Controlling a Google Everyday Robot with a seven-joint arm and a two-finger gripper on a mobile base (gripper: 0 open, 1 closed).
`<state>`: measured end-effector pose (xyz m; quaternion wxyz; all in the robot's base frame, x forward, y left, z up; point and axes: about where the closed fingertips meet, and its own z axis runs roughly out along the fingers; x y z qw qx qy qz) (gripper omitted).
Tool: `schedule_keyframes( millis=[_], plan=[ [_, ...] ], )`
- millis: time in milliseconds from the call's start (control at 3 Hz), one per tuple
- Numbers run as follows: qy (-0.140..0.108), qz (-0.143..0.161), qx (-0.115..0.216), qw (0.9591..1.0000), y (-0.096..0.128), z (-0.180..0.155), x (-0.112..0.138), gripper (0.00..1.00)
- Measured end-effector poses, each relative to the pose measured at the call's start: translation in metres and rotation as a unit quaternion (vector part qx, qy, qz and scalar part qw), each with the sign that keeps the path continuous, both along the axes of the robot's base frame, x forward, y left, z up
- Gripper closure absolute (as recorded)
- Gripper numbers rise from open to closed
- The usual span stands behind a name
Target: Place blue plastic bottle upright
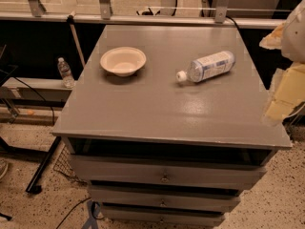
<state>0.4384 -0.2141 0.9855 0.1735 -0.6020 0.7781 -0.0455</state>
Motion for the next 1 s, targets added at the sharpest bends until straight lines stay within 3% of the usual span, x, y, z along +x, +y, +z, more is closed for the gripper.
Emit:
schedule_keyframes(
  millis=[333,667,1000],
  plan=[
    [0.0,0.0,0.0,1.0,0.0,0.0,0.0,0.0],
    [-0.013,0.023,-0.003,0.9997,0.002,0.001,0.014,0.0],
    [-0.014,0.104,-0.021,0.9942,0.014,-0.008,0.063,0.0]
  ],
)
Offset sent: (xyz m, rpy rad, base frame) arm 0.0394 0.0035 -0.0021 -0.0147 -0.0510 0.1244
